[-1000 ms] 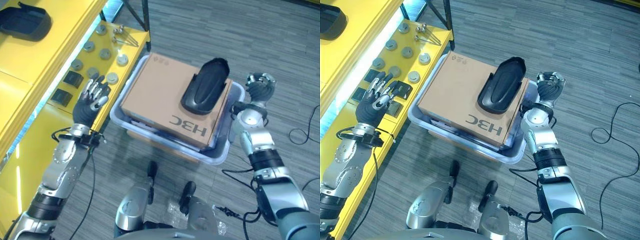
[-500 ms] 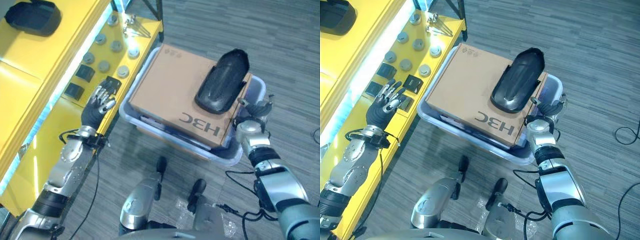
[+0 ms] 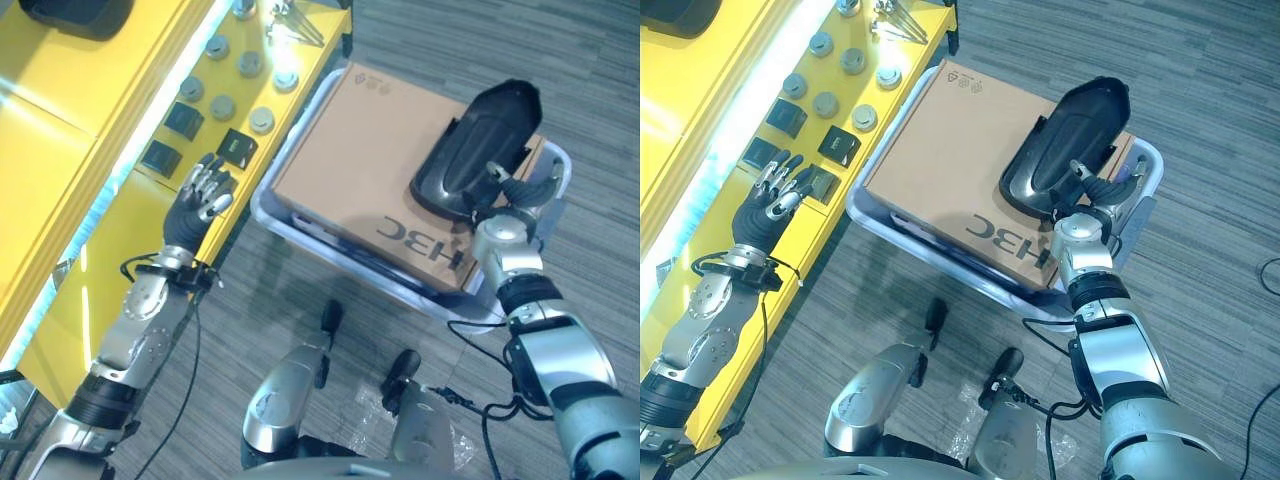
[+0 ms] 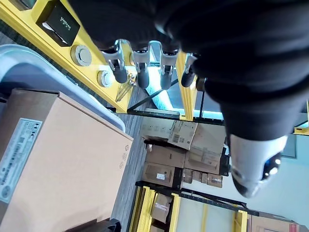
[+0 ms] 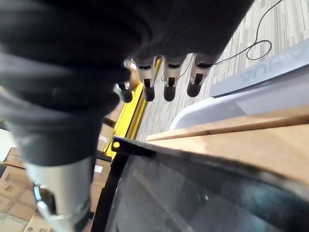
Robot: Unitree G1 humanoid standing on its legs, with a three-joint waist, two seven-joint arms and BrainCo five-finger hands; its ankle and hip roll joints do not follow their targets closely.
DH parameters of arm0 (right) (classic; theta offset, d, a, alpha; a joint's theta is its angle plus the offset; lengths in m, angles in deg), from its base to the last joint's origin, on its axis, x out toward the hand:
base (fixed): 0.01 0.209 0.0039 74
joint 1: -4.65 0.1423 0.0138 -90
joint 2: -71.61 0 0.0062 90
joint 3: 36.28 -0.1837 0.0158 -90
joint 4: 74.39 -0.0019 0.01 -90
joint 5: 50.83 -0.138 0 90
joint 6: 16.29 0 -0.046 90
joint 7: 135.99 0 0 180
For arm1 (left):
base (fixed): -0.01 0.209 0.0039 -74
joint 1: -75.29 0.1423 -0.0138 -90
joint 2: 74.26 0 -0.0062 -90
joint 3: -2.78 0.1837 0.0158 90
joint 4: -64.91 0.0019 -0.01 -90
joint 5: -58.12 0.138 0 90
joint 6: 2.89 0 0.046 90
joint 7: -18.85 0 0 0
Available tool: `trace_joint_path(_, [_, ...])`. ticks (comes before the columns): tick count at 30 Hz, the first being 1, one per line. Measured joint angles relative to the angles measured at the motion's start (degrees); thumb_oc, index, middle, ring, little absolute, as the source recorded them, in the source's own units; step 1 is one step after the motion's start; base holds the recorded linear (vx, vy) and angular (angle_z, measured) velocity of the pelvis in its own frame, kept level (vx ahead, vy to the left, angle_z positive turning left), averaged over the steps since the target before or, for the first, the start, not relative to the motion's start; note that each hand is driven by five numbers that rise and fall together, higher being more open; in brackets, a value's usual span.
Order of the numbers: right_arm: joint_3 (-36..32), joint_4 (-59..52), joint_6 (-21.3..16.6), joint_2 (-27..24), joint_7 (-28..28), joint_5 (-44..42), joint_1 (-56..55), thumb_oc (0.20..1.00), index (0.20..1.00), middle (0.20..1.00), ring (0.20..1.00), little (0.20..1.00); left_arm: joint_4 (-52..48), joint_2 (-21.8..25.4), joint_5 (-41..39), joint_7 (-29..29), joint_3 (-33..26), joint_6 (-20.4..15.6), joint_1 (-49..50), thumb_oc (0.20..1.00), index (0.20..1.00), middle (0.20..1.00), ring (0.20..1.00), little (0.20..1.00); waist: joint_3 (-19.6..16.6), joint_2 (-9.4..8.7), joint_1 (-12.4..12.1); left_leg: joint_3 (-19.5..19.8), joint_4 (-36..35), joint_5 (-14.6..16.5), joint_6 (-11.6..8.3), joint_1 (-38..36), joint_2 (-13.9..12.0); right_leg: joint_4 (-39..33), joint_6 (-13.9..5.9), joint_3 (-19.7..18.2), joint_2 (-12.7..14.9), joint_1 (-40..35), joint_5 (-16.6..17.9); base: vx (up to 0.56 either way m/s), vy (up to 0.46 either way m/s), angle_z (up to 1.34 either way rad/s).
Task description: Move parts from the plastic box to the shelf.
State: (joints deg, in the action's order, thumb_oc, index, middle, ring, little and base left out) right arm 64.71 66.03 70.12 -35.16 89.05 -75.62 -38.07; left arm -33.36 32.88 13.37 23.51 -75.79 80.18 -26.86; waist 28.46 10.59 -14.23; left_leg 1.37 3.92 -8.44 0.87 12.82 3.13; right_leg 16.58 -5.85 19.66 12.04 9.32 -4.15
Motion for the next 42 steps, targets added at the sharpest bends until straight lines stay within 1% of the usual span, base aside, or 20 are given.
trace_joint_path(5, [0.3,0.0,0.2,0.1,-0.1,-0.1,0.0,1.000,1.000,1.000,1.000,1.000,0.0,0.0,0.0,0.0,0.0,0.0,0.0,1.000,1.000,1.000,1.000,1.000,0.0,0.00,0.2,0.0,0.3,-0.1,0.08,0.0,0.0,0.4,0.01,0.0,0.1,0.0,0.0,0.00,0.000,0.00])
trace_joint_path(9, [1.9,0.7,1.3,0.1,-0.7,-0.1,0.1,1.000,1.000,1.000,1.000,1.000,0.0,0.0,0.0,0.0,0.2,0.0,0.0,1.000,1.000,1.000,1.000,1.000,0.0,-0.02,0.2,0.0,0.7,0.0,0.06,0.2,0.0,1.1,0.02,-0.1,0.3,0.3,-0.1,0.00,0.000,0.00])
trace_joint_path(11, [2.6,2.5,1.7,0.2,-1.3,-0.1,0.2,1.000,1.000,1.000,1.000,1.000,0.0,0.0,0.0,0.0,0.6,-0.1,-0.1,1.000,1.000,1.000,1.000,1.000,0.0,-0.03,0.2,0.0,0.8,0.2,-0.24,0.6,0.1,2.0,0.36,-0.1,0.6,1.0,-0.6,0.00,0.000,0.00])
trace_joint_path(12, [3.1,3.0,2.5,0.3,-1.3,-0.1,0.1,1.000,1.000,1.000,1.000,1.000,0.0,0.0,0.0,0.1,0.8,-0.2,0.0,1.000,1.000,1.000,1.000,1.000,0.0,-0.05,0.2,0.0,0.8,0.2,-0.27,0.8,0.2,2.4,0.51,-0.2,0.7,1.5,-0.7,0.00,0.000,0.00])
trace_joint_path(16, [4.4,5.6,3.0,0.3,-2.0,-0.1,1.2,1.000,1.000,1.000,1.000,1.000,0.0,0.0,0.0,0.2,1.5,-0.7,-0.2,1.000,1.000,1.000,1.000,1.000,0.0,-0.06,0.2,0.2,0.9,-0.2,-0.41,2.5,0.1,3.3,0.52,-0.3,0.8,3.6,-0.9,0.00,0.000,0.00])
trace_joint_path(18, [4.6,7.1,3.9,0.3,-2.5,-0.1,1.4,1.000,1.000,1.000,1.000,1.000,0.1,0.0,0.0,0.7,2.5,-1.1,-0.2,1.000,1.000,1.000,1.000,1.000,0.0,-0.07,-0.1,0.2,1.0,-0.4,-0.44,3.4,0.2,4.0,0.57,-0.3,0.9,4.6,-0.9,0.00,0.031,0.01])
trace_joint_path(20, [4.6,7.1,3.9,0.3,-2.5,-0.1,1.4,1.000,1.000,1.000,1.000,1.000,0.1,0.0,0.0,1.2,2.5,-1.1,-0.2,1.000,1.000,1.000,1.000,1.000,0.0,-0.06,-0.1,0.2,1.0,-0.5,-0.48,3.6,0.2,4.4,0.57,-0.3,1.0,4.9,-0.9,0.00,0.014,0.02])
trace_joint_path(23, [4.7,7.1,3.9,0.3,-2.4,-0.1,2.6,1.000,1.000,1.000,1.000,1.000,0.1,0.0,0.0,1.3,2.5,-2.3,-0.2,1.000,1.000,1.000,1.000,1.000,0.0,-0.05,-0.1,0.3,1.1,-0.5,-0.54,4.2,0.2,5.1,0.60,-0.2,1.2,5.8,-1.2,0.00,0.021,0.01])
trace_joint_path(28, [5.9,9.1,3.6,0.2,-2.4,-0.2,5.5,1.000,1.000,1.000,1.000,1.000,0.5,0.1,0.0,1.7,2.8,-2.5,-0.5,1.000,1.000,1.000,1.000,1.000,0.0,-0.04,-0.4,0.3,1.0,-0.9,-0.44,5.6,0.4,7.0,0.92,-0.2,1.7,8.0,-2.1,0.00,0.017,0.02])
trace_joint_path(29, [5.9,9.1,3.5,0.2,-2.4,-0.2,5.5,0.686,0.686,0.686,0.686,0.686,0.5,0.1,0.0,1.7,2.8,-2.6,-0.5,1.000,1.000,1.000,1.000,1.000,0.0,-0.04,-0.4,0.4,1.1,-0.9,-0.47,5.7,0.4,7.2,0.91,-0.2,1.7,8.2,-2.2,0.00,0.000,0.00])
trace_joint_path(30, [5.9,9.1,3.4,0.1,-2.4,-0.2,5.7,0.241,0.241,0.241,0.241,0.241,0.5,0.1,0.0,1.7,2.8,-2.8,-0.5,1.000,1.000,1.000,1.000,1.000,0.0,-0.03,-0.4,0.4,1.1,-1.0,-0.51,6.1,0.4,7.4,0.94,-0.2,1.7,8.5,-2.3,0.00,0.000,0.00])
trace_joint_path(31, [5.9,9.1,3.2,0.1,-2.4,-0.2,5.9,0.200,0.200,0.200,0.200,0.200,0.5,0.1,0.0,1.7,2.8,-2.9,-0.5,1.000,1.000,1.000,1.000,1.000,0.0,-0.03,-0.3,0.4,1.1,-1.0,-0.54,6.4,0.4,7.5,0.95,-0.2,1.7,8.9,-2.3,0.00,0.000,0.00])
trace_joint_path(33, [6.1,9.0,3.0,0.0,-2.2,-0.2,5.9,0.200,0.200,0.200,0.200,0.200,0.5,0.1,0.0,1.7,2.8,-3.1,-0.6,1.000,1.000,1.000,1.000,1.000,0.0,-0.03,-0.2,0.4,1.2,-1.0,-0.55,6.4,0.3,7.6,0.95,-0.2,1.7,8.9,-2.3,0.00,0.000,0.00])
trace_joint_path(39, [6.7,9.1,2.6,-2.3,-2.0,-0.8,5.9,0.200,0.200,0.200,0.200,0.200,0.5,0.1,0.0,1.6,2.8,-3.3,-0.7,1.000,1.000,1.000,1.000,1.000,0.0,-0.02,0.1,0.4,1.2,-1.0,-0.54,6.4,0.3,7.6,0.97,-0.2,1.7,8.9,-2.3,0.00,0.000,0.00])
trace_joint_path(42, [6.2,9.0,2.5,-2.6,-2.1,-1.9,5.9,0.200,0.200,0.200,0.200,0.200,0.5,0.1,0.0,1.3,2.8,-3.3,-0.8,1.000,1.000,1.000,1.000,1.000,0.0,-0.02,0.4,0.3,1.2,-1.5,-0.08,6.1,0.3,7.5,0.98,-0.2,1.7,8.7,-2.2,0.00,0.000,0.00])
